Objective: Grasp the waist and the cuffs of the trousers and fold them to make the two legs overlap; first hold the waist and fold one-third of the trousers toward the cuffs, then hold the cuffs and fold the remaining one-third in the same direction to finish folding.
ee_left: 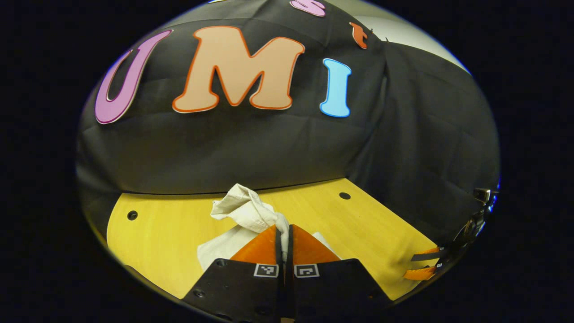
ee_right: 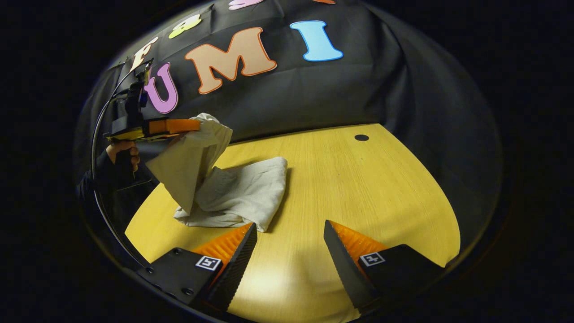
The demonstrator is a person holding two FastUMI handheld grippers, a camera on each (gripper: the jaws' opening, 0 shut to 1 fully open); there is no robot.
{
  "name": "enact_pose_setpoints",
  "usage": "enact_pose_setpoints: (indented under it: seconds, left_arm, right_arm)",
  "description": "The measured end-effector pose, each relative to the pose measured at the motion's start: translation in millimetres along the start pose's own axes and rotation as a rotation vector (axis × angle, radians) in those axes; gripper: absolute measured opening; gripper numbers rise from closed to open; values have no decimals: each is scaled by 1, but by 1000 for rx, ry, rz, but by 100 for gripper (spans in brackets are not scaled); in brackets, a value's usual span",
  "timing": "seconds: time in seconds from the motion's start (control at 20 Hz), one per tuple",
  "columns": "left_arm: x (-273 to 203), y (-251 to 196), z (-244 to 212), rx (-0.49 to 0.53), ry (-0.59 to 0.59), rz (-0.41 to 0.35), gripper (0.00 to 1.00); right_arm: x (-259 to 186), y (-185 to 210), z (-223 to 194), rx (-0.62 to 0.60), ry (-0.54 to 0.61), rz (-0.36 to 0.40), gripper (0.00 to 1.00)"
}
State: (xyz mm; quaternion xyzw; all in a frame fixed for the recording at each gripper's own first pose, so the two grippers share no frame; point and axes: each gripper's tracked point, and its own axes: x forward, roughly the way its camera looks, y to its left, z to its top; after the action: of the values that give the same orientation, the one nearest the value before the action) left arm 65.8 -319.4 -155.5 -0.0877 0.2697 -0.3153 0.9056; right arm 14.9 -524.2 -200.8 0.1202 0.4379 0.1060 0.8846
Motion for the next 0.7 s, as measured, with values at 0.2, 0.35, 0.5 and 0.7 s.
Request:
enact_pose_setpoints:
  seconds: [0.2, 0.35, 0.5, 0.7]
  left_arm:
    - [28, -31, -26, 13, 35, -8, 0]
    - [44, -52, -60, 12, 80, -29, 0]
    - [58, -64, -91, 7, 128, -33, 0]
    - [55, -73, -112, -63, 157, -76, 9]
  right_arm:
    - [-5, -21, -3, 1, 9, -14, 96]
    - [-4, -32, -7, 12, 20, -18, 96]
    - [0, -33, -6, 8, 25, -7, 96]
    - [5, -23, 1, -19, 20, 23, 97]
